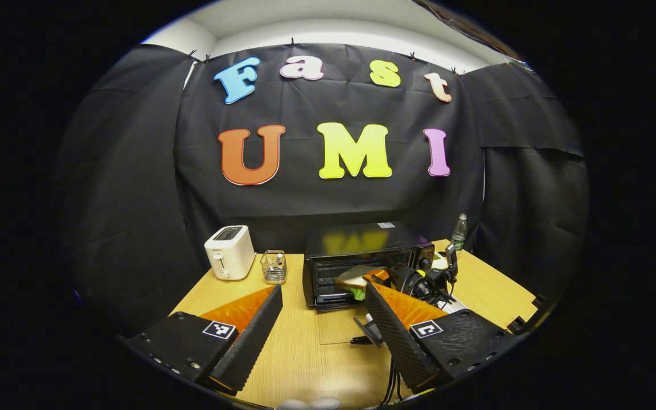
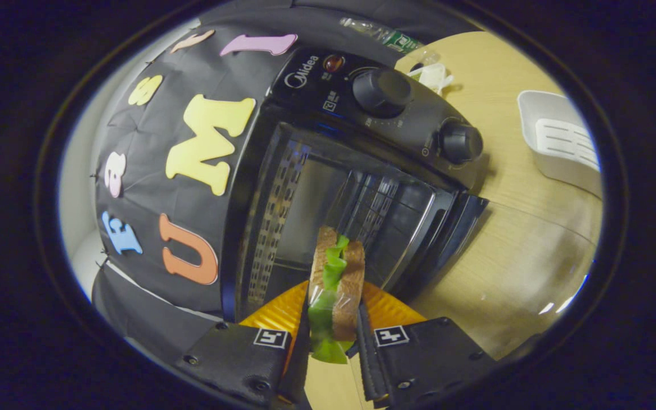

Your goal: Open the electric oven with the left hand, put the food in, and close the electric oven.

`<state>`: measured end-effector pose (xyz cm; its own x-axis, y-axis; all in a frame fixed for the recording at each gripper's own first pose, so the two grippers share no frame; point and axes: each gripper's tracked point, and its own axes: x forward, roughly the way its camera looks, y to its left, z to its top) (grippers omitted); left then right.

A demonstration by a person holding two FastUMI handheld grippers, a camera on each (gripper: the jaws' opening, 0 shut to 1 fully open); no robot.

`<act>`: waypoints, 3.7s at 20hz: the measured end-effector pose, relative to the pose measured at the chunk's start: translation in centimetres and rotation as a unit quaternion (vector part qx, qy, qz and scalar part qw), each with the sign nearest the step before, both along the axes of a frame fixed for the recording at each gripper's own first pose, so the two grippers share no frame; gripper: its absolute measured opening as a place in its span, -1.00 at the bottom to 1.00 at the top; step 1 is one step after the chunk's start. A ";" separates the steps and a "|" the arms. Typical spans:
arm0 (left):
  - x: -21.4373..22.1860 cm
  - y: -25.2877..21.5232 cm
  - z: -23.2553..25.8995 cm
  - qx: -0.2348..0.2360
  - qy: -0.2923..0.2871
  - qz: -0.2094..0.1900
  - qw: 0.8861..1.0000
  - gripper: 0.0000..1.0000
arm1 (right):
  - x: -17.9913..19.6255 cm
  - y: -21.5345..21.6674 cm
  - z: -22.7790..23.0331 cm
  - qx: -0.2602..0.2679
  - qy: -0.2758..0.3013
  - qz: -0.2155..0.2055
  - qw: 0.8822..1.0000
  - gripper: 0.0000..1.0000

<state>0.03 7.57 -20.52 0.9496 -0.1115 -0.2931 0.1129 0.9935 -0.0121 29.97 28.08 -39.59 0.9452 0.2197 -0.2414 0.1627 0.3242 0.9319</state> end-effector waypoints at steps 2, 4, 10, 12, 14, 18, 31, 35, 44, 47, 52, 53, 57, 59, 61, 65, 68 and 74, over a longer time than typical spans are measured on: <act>0.1 0.1 0.0 -0.002 0.001 0.005 1.000 0.92 | 0.5 -0.1 -0.4 -0.007 0.005 -0.007 1.000 -0.23; 0.0 -0.1 0.0 -0.005 0.001 0.005 1.000 0.92 | 0.5 -0.2 -1.2 -0.038 0.018 -0.003 0.999 -0.14; 0.5 -0.2 0.1 -0.011 0.000 0.006 1.000 0.92 | 1.4 -0.3 -1.0 -0.189 0.011 0.041 0.981 0.42; 0.8 -0.1 0.2 -0.012 -0.002 0.010 1.000 0.92 | 1.5 -0.8 -0.9 -0.259 0.014 0.053 0.964 0.77; 0.9 0.0 0.3 -0.013 -0.003 0.014 1.000 0.91 | 1.1 -1.2 -1.1 -0.302 0.022 0.061 0.951 0.90; 1.2 0.0 0.3 -0.016 -0.006 0.016 1.000 0.92 | 0.6 -1.8 -1.3 -0.369 0.020 0.071 0.926 0.92; 1.8 -0.9 -0.1 -0.039 -0.008 0.020 0.999 0.91 | -1.6 -1.8 0.2 -0.435 -0.018 0.120 0.892 0.93; 1.8 -1.1 0.0 -0.040 -0.011 0.016 0.999 0.90 | -2.3 -3.0 0.3 -0.436 -0.014 0.120 0.892 0.93; 2.2 -1.5 -0.5 -0.053 -0.009 0.011 0.999 0.87 | -3.1 -1.5 -1.7 -0.407 -0.010 0.152 0.901 0.94; 2.1 -1.6 -0.6 -0.057 -0.008 0.009 0.998 0.87 | -3.7 -2.7 -1.5 -0.410 -0.004 0.146 0.901 0.93; 2.4 -1.2 -0.1 -0.048 -0.020 0.009 0.999 0.87 | -5.8 -4.4 1.3 -0.427 -0.017 0.140 0.893 0.93; 2.4 -1.1 -0.2 -0.045 -0.021 0.011 0.999 0.87 | -6.5 -4.7 2.6 -0.435 -0.027 0.138 0.889 0.93; 2.8 -1.0 -1.3 -0.023 -0.027 0.013 0.999 0.86 | -10.0 -7.5 9.4 -0.481 -0.078 0.119 0.865 0.93; 2.8 -1.2 -2.9 -0.013 -0.018 0.014 1.000 0.86 | -12.0 -10.1 12.9 -0.508 -0.102 0.098 0.850 0.93; 2.9 -1.8 -4.5 -0.009 -0.010 0.011 1.000 0.87 | -13.9 -13.2 15.8 -0.526 -0.117 0.071 0.839 0.93; 2.4 -4.0 -9.2 -0.002 0.024 -0.003 1.000 0.87 | -17.3 -19.1 19.2 -0.547 -0.124 0.031 0.827 0.93; 1.1 -6.7 -13.4 -0.012 0.059 -0.014 0.998 0.87 | -19.6 -22.9 20.4 -0.554 -0.115 0.007 0.825 0.93; 0.4 -11.0 -21.1 -0.016 0.128 -0.025 0.991 0.87 | -22.8 -27.6 21.1 -0.568 -0.091 -0.010 0.818 0.93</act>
<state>0.42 -3.44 -41.59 0.8377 -0.1697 -0.5192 0.1511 0.9854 -0.0783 7.13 0.53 -18.45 0.9890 -0.0641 -0.1337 0.0702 0.9967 0.0412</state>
